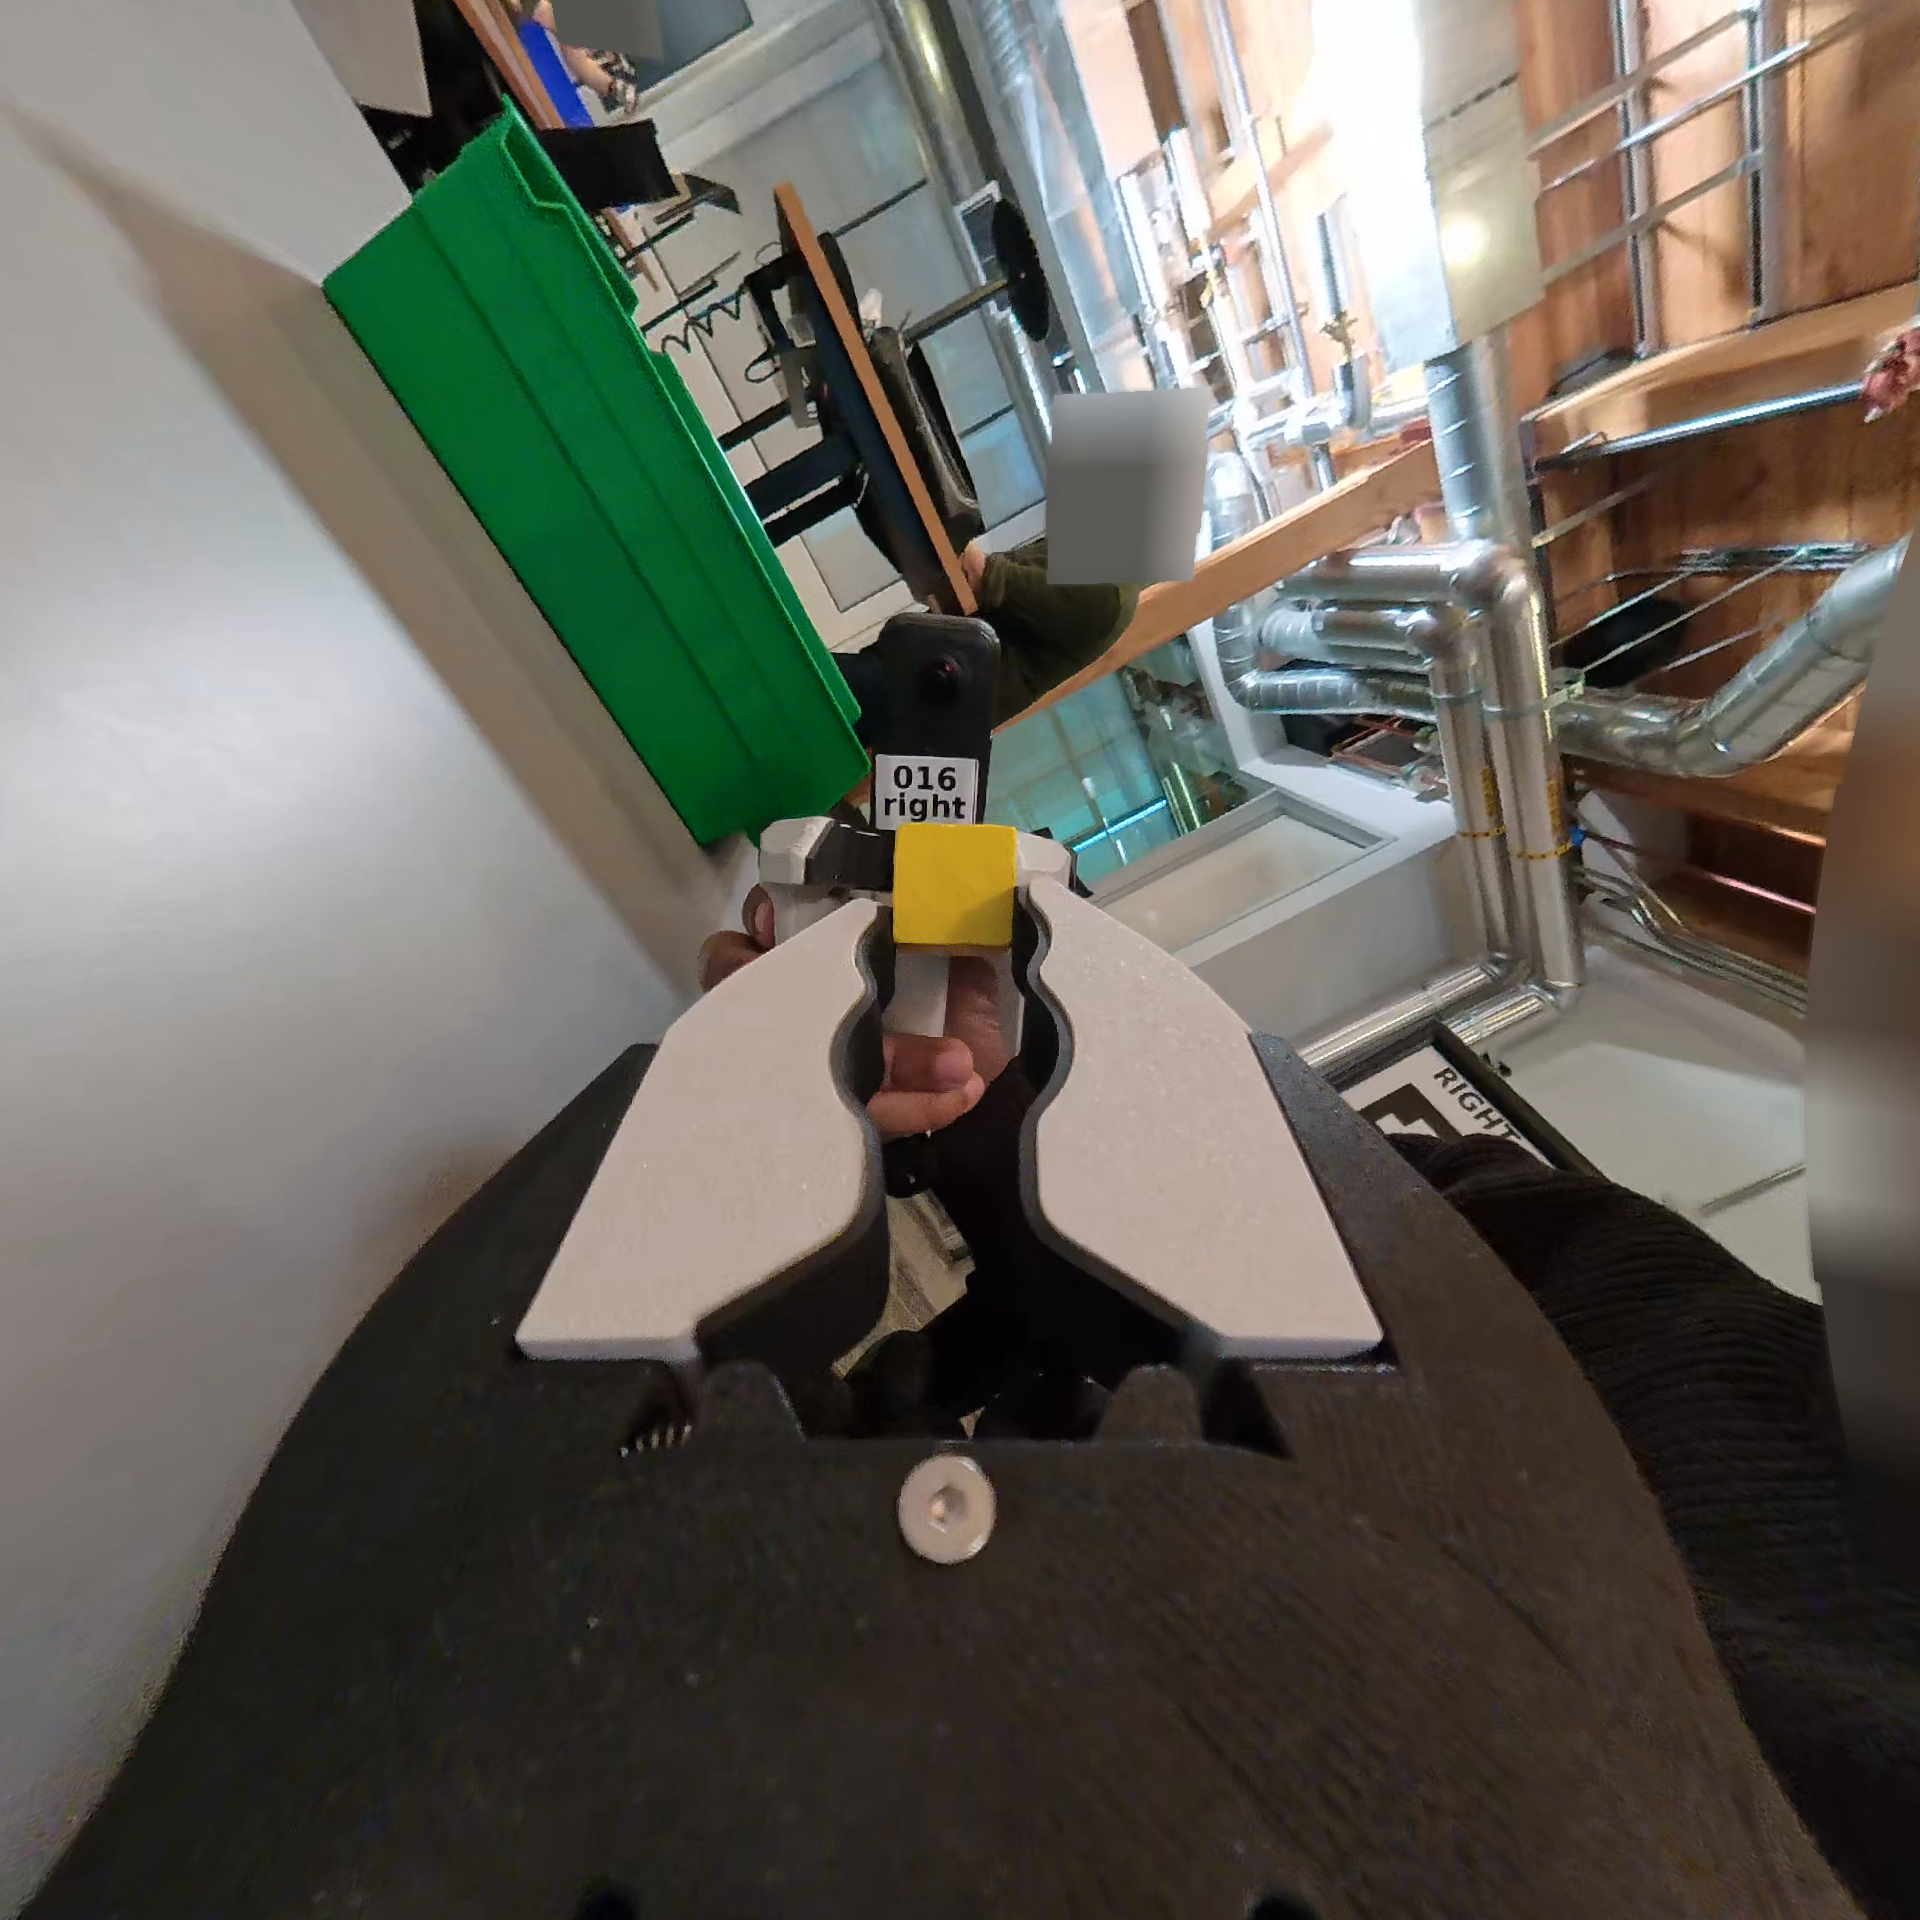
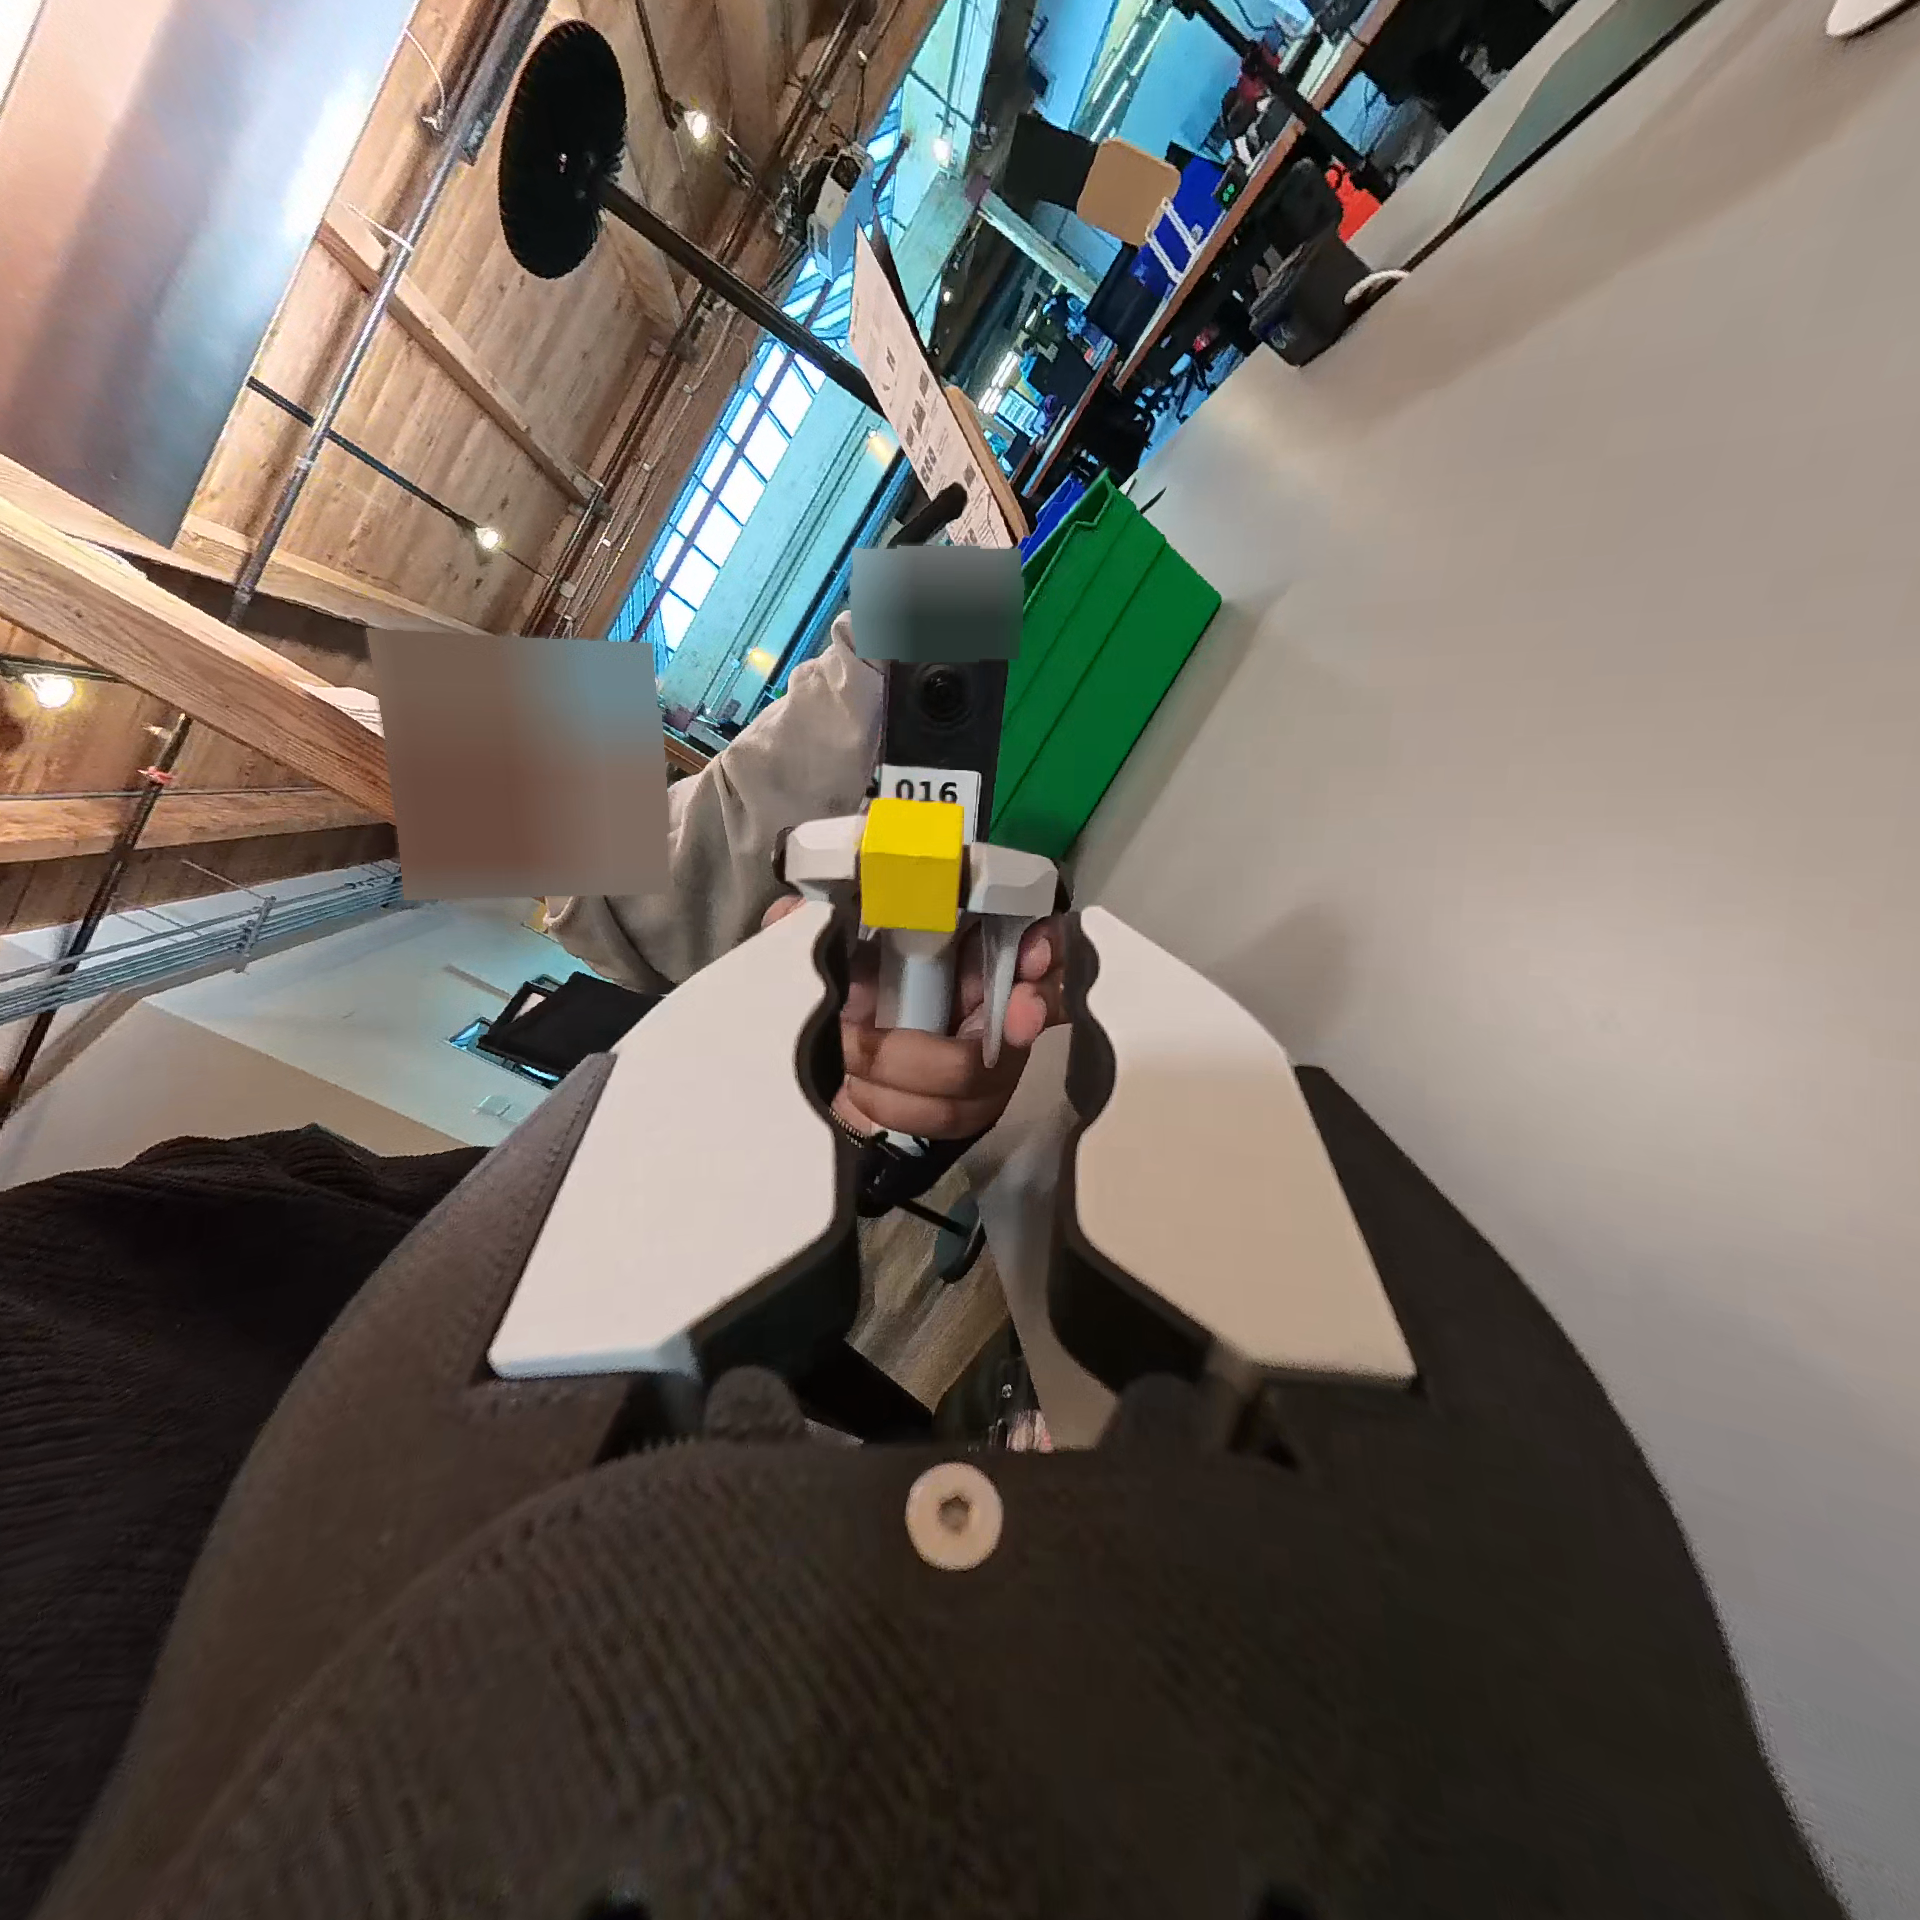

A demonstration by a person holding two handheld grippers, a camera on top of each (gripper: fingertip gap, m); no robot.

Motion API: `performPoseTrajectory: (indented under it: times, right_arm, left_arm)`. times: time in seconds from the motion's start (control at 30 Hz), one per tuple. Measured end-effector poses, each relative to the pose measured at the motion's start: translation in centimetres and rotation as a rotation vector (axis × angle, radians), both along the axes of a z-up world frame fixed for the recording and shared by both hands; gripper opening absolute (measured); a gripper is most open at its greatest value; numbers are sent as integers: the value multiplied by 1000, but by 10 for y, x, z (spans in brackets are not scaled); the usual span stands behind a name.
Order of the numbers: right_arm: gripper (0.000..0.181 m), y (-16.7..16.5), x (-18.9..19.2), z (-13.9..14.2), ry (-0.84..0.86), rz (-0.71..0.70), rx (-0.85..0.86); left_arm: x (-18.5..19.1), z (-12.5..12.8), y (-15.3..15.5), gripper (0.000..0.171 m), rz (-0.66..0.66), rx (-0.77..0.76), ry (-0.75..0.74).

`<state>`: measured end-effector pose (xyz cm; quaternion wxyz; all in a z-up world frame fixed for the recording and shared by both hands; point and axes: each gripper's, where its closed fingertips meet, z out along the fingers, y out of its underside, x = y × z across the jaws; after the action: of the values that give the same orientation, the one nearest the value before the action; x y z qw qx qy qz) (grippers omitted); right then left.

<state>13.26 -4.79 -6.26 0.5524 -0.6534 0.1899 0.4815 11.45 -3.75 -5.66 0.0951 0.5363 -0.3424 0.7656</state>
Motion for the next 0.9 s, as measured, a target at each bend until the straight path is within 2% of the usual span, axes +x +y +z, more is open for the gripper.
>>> performPoseTrajectory:
  times: [0.17, 0.37, 0.7, 0.9]
  right_arm:
    - [43, 6, 5, -8, 73, -25, -15]
    - [39, 7, 12, -5, 77, -51, 18]
    - [40, 7, -1, -1, 22, -5, 46]
    - [41, 7, -5, -3, -1, -3, 31]
  left_arm:
    - [8, 1, 8, 22, 158, -1, -46]
    - [9, -8, -11, 22, 100, 5, -17]
    - [8, -5, 0, 22, 140, -146, -29]
    - [7, -4, -10, 22, 143, -81, -63]
